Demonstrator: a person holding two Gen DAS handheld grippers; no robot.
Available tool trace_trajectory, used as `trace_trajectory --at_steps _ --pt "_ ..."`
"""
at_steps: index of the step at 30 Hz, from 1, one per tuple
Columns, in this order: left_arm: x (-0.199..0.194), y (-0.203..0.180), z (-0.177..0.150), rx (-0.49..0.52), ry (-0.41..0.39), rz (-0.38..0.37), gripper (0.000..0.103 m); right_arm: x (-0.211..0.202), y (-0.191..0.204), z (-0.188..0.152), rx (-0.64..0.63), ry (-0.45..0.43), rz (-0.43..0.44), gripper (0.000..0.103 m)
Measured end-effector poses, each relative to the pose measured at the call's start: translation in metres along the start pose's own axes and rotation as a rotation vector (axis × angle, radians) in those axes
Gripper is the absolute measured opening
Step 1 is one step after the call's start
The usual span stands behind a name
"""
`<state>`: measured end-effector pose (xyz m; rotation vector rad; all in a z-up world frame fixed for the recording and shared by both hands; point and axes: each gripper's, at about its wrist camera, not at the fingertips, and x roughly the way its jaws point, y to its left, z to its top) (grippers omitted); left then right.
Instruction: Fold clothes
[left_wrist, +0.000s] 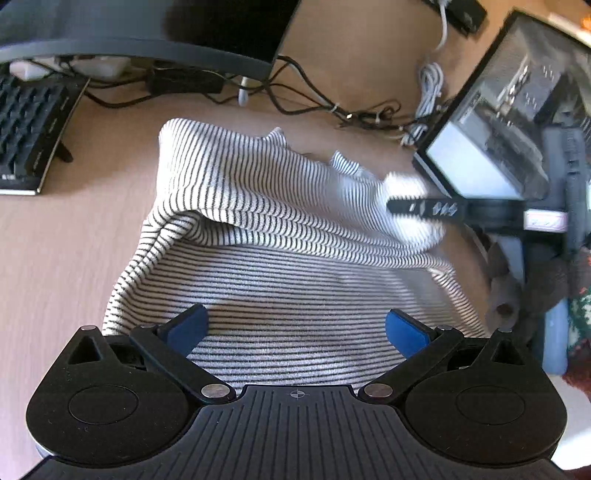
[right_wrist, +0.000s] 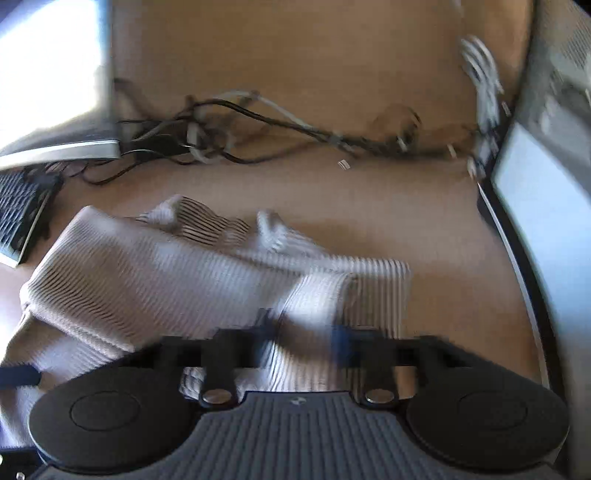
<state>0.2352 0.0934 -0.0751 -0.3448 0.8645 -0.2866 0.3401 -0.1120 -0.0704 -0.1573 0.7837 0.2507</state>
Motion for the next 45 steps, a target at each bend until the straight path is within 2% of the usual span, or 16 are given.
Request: trace_trajectory --at_steps 3,5,7,12,13,15,18,22,24,26,29,32,34,38,42,45 --pt "-0.003 0.011 -0.001 -0.043 -0.014 -0.058 0.103 -0.030 0.002 0.022 -0.019 -0.106 -0.024 0.015" --pt "-0.005 0.016 -0.001 -0.062 -0.019 -0.088 0.103 -0.042 -0.002 0.033 -0.007 -0.136 -0.046 0.015" --pt "-0.006 0.019 -0.002 -0.059 -0.027 -0.109 0.103 -0.038 -0.008 0.029 0.029 -0.110 -0.067 0.015" --pt "-0.005 0.018 -0.002 -0.029 -0.030 -0.120 0.103 -0.004 -0.020 -0.017 0.107 0.038 -0.109 0.020" --pt "-0.005 0.019 -0.001 -0.032 -0.025 -0.125 0.103 -0.002 -0.022 -0.024 0.112 0.043 -0.121 0.024" --pt "-0.006 0.021 0.003 -0.049 -0.005 -0.130 0.103 -0.005 -0.030 -0.028 0.127 0.034 -0.149 0.039" --pt "-0.011 0.020 0.016 -0.083 0.032 -0.105 0.103 -0.024 -0.040 -0.023 0.147 -0.020 -0.194 0.039" --pt "-0.028 0.004 0.042 0.028 -0.094 -0.095 0.103 -0.059 -0.042 -0.021 0.158 -0.131 -0.122 0.035" --pt "-0.022 0.002 0.054 0.033 -0.101 -0.109 0.103 -0.062 -0.035 -0.027 0.166 -0.120 -0.040 0.035" --pt "-0.012 -0.002 0.062 0.052 -0.091 -0.093 0.103 -0.053 -0.025 -0.037 0.145 -0.095 -0.003 0.035" --pt "0.014 0.001 0.067 0.094 -0.048 -0.022 0.095 -0.027 -0.019 -0.049 0.144 -0.040 -0.005 0.035" --pt "0.030 0.005 0.075 0.119 -0.038 0.007 0.089 -0.011 -0.020 -0.043 0.120 -0.048 -0.026 0.035" --pt "0.042 0.007 0.086 0.124 -0.039 0.022 0.080 0.000 -0.026 -0.032 0.108 -0.039 -0.035 0.034" --pt "0.061 0.001 0.102 0.169 -0.042 0.043 0.080 0.025 -0.040 -0.013 0.061 -0.039 -0.073 0.034" --pt "0.071 -0.004 0.104 0.238 -0.054 0.070 0.085 0.043 -0.045 0.004 0.008 -0.034 -0.088 0.035" --pt "0.067 -0.004 0.103 0.205 -0.055 0.077 0.085 0.053 -0.045 0.014 -0.040 -0.031 -0.096 0.035"
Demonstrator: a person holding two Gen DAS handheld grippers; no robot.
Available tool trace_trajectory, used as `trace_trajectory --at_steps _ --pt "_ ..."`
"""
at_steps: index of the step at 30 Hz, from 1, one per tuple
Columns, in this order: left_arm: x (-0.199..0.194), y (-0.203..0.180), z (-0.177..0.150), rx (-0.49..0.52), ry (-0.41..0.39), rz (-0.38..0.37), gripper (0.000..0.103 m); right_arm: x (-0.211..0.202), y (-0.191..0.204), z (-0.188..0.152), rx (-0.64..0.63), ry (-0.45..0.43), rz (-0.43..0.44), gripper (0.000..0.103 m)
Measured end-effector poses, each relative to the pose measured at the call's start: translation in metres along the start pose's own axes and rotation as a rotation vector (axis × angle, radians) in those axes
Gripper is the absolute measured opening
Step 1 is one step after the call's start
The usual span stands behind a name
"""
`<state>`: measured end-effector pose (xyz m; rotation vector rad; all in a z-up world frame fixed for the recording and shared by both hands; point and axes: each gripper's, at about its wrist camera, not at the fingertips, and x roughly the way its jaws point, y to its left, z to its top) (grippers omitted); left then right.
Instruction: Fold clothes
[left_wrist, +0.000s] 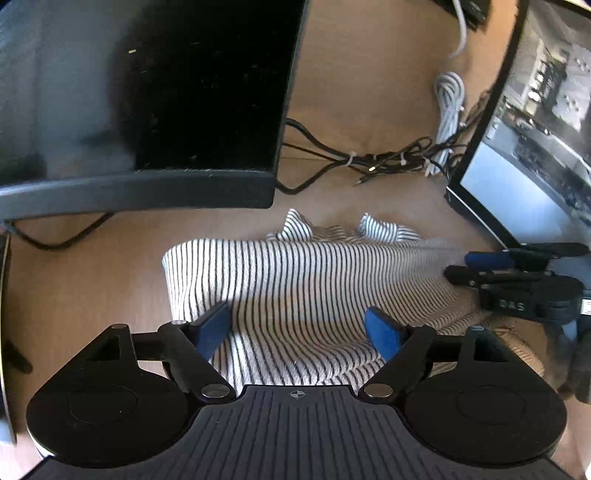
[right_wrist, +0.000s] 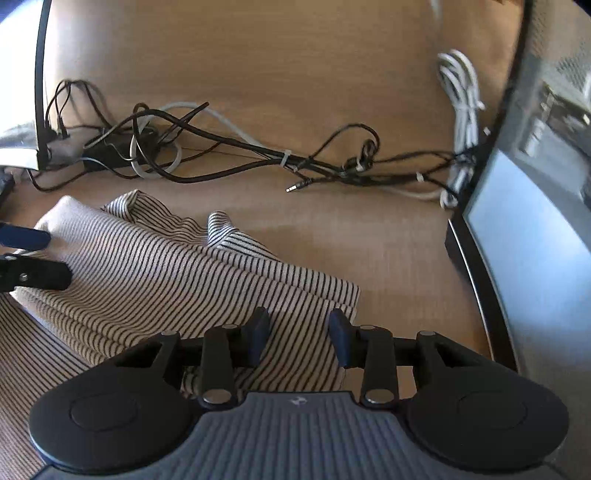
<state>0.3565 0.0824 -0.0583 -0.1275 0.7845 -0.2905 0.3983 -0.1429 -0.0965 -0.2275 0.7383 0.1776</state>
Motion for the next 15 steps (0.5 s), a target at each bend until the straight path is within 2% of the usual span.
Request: trace_trajectory --at_steps 4,9,11,15 --pt "-0.014 0.005 -0.008 -0.061 0.002 -0.012 0.086 -0.009 -0.002 0.015 0.019 0.007 0.026 0.035" --pt "-0.014 0.007 -0.006 -0.115 -0.005 -0.034 0.093 -0.021 -0.001 0.048 0.066 -0.059 0.163 0.036" --pt "-0.012 0.002 -0.006 -0.108 -0.005 -0.024 0.094 -0.004 0.003 0.059 0.070 -0.039 0.193 0.041" --pt "-0.012 -0.006 -0.010 -0.075 -0.009 -0.001 0.097 0.037 0.006 0.067 0.128 0.026 0.222 0.041"
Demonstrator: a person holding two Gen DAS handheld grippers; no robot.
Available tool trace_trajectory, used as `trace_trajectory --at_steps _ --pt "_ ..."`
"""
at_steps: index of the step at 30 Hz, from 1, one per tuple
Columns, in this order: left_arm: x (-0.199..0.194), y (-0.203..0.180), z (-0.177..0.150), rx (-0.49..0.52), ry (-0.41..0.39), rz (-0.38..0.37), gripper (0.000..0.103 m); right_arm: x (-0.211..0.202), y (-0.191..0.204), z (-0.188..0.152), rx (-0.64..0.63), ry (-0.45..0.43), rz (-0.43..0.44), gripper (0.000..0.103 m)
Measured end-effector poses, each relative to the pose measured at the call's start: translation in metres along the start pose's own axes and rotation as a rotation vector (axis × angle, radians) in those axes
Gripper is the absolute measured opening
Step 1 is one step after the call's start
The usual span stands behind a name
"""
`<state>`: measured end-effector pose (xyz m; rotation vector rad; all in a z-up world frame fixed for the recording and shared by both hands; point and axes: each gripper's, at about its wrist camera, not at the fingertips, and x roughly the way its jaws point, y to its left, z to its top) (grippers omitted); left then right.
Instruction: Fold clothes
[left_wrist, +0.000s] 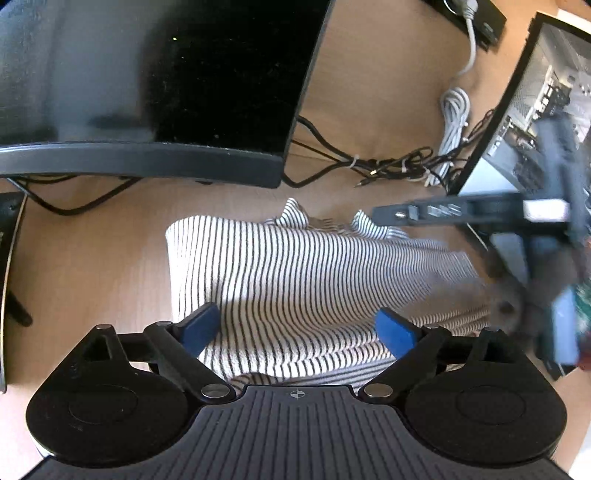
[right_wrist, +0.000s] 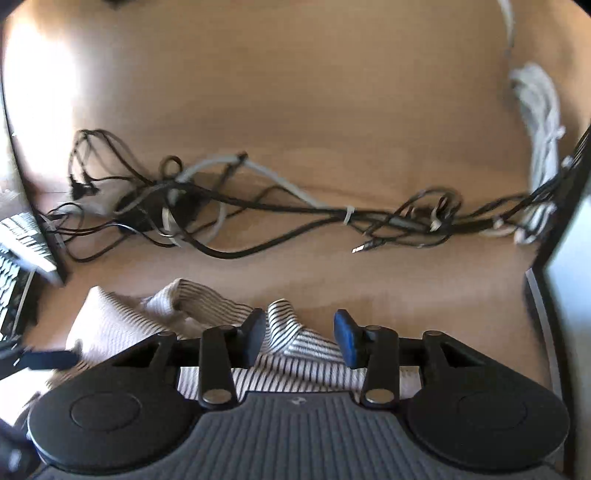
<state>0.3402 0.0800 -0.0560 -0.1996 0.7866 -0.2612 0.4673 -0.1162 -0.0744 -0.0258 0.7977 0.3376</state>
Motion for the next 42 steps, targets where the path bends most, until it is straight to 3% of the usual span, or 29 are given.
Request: trace_trajectory --at_steps 2,4,9,10,13,17,24,29,32,36,42 --pt "-0.001 0.000 -0.001 -0.006 -0.001 0.001 0.099 0.012 -0.003 0.001 0.032 0.021 0.043 0.042" --pt "-0.001 0.001 0.000 -0.027 -0.001 -0.006 0.100 0.024 -0.003 0.001 0.036 0.044 0.072 0.050" --pt "-0.002 0.006 0.003 -0.070 0.003 -0.034 0.102 0.036 0.001 -0.003 -0.002 0.040 0.069 0.053" --pt "-0.002 0.008 0.003 -0.079 0.002 -0.042 0.102 0.036 0.001 -0.004 -0.004 0.039 0.070 0.051" --pt "-0.002 0.011 0.005 -0.107 0.000 -0.057 0.103 0.031 0.002 -0.008 -0.023 0.032 0.056 0.028" --pt "-0.001 0.014 0.007 -0.130 0.001 -0.077 0.103 0.017 0.000 -0.012 -0.038 0.031 0.069 0.013" --pt "-0.007 0.024 0.004 -0.163 -0.013 -0.110 0.103 -0.053 0.005 -0.009 0.009 -0.064 0.159 0.011" --pt "-0.031 0.037 0.000 -0.232 -0.047 -0.169 0.103 -0.101 0.010 -0.040 0.083 -0.053 0.223 0.010" --pt "-0.046 0.051 -0.002 -0.284 -0.075 -0.196 0.103 -0.111 0.014 -0.073 0.111 -0.010 0.219 0.010" --pt "-0.046 0.061 0.005 -0.328 -0.067 -0.176 0.103 -0.107 0.008 -0.104 0.185 0.025 0.208 0.010" --pt "-0.019 0.040 0.026 -0.248 -0.035 -0.200 0.103 -0.117 0.017 -0.117 0.157 0.003 0.195 0.010"
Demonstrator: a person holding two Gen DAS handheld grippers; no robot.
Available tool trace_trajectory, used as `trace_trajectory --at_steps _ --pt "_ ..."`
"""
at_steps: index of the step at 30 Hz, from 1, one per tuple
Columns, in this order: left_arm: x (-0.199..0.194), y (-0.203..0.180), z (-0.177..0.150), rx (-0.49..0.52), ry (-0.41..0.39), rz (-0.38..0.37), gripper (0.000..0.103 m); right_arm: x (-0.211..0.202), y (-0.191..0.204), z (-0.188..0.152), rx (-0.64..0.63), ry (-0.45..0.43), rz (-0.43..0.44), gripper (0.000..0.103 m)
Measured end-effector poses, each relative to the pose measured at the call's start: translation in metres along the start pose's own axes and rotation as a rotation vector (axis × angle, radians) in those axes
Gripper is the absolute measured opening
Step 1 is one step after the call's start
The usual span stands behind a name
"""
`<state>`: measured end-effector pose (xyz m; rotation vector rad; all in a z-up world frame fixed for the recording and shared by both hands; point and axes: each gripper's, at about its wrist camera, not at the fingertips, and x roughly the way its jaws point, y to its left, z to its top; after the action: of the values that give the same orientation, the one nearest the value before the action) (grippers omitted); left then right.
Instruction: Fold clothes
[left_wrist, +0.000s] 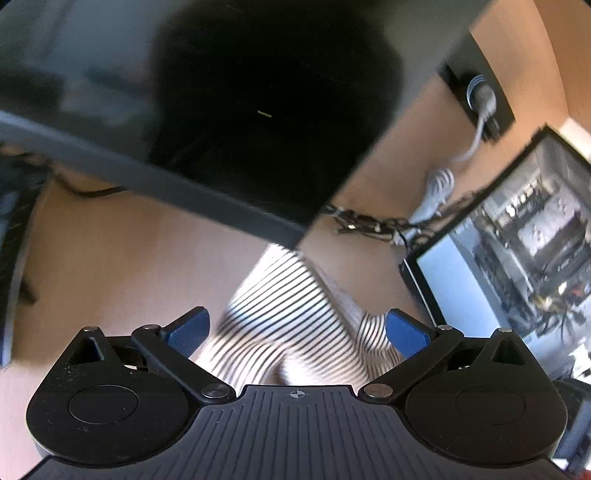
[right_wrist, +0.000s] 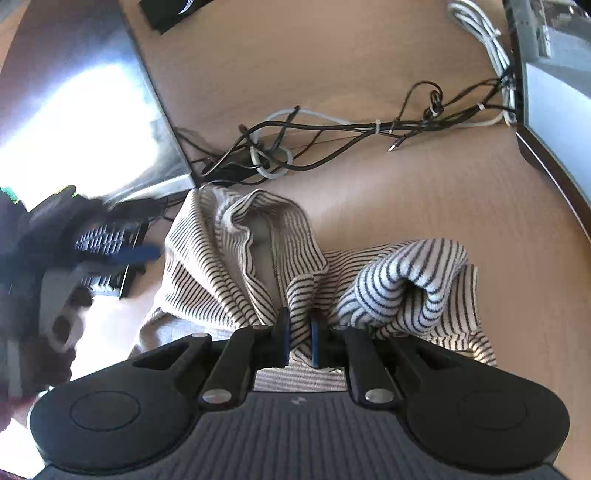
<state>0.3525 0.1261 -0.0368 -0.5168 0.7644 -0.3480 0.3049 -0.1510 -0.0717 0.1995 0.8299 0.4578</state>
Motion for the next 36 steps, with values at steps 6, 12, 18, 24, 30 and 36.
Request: trace_trajectory --at_steps 6,12,18,24,30,36 --pt "0.039 -0.003 -0.001 -0.001 0.051 0.022 0.103 -0.006 0.005 -0.006 -0.040 0.001 -0.015 0.010" --pt "-0.001 0.010 -0.022 0.037 -0.019 -0.005 0.074 -0.002 0.003 -0.007 -0.073 0.030 -0.022 0.010" --pt "-0.041 0.035 -0.060 0.083 0.040 0.129 0.077 0.000 0.010 -0.008 -0.135 0.049 -0.032 0.010" --pt "-0.072 0.014 -0.051 0.159 -0.046 0.077 0.098 -0.001 0.018 -0.012 -0.211 0.076 -0.040 0.010" --pt "-0.041 -0.032 -0.024 0.325 -0.078 0.099 0.101 -0.003 0.015 -0.009 -0.208 0.075 -0.034 0.010" --pt "-0.014 -0.040 -0.026 0.425 0.010 0.195 0.070 -0.007 0.015 -0.007 -0.226 0.073 -0.042 0.010"
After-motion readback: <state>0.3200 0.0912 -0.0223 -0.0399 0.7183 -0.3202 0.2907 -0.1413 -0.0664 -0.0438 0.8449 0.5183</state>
